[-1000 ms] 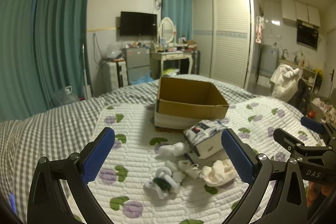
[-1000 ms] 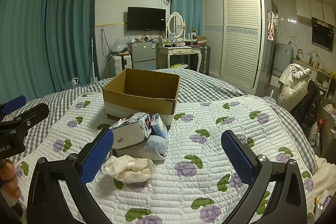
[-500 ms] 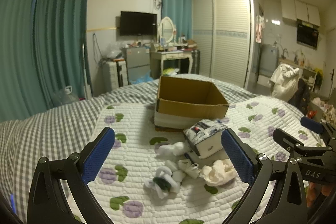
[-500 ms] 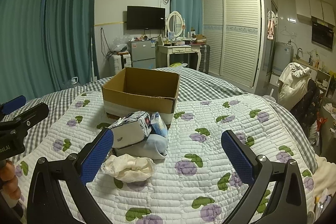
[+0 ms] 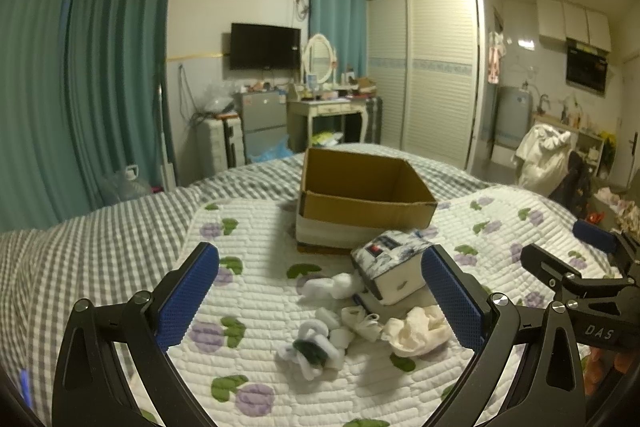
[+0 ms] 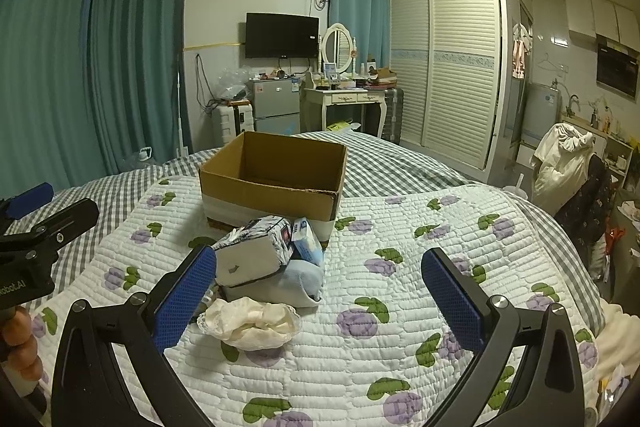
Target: Organize soft objects
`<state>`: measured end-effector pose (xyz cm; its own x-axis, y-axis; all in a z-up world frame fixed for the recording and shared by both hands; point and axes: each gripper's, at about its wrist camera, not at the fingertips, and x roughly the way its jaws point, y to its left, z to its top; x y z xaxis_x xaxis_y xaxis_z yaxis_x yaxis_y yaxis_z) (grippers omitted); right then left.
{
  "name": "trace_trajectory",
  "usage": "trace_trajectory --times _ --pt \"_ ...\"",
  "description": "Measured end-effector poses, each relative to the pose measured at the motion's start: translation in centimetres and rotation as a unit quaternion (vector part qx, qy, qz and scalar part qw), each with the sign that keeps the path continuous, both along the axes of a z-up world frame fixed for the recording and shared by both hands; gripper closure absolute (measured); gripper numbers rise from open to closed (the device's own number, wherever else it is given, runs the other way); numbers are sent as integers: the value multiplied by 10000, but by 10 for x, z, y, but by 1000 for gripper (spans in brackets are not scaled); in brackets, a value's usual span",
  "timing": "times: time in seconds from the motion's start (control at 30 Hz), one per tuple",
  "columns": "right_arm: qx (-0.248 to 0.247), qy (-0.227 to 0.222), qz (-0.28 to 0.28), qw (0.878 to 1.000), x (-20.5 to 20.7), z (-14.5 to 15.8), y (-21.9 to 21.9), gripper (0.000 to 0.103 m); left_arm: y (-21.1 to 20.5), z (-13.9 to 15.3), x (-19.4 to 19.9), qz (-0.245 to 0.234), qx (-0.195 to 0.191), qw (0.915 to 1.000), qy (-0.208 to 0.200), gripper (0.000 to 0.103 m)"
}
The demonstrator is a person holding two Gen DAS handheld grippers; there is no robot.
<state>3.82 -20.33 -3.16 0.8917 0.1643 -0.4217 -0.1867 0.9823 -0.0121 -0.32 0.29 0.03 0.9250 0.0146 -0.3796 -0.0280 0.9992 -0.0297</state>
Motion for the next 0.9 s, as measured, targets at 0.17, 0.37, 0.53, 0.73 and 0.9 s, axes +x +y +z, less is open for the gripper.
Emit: trace_trajectory --times 0.17,0.37,0.53,0.73,0.9 --pt "-23 -51 42 10000 -5 5 0 0 1 6 -6 -24 -5 10000 -64 0" --pt "-40 -114 177 9998 -14 11 3 0 1 13 -14 -6 17 9999 -103 0" --pt "-68 -66 318 9994 -20 10 5 0 9 2 -17 95 -92 9999 54 0" --pt "-93 271 526 9982 -7 -18 17 0 16 -37 -3 216 -38 9984 514 0" --pt "-233 928 753 9926 24 -70 38 0 22 -79 23 308 -49 9937 1076 1"
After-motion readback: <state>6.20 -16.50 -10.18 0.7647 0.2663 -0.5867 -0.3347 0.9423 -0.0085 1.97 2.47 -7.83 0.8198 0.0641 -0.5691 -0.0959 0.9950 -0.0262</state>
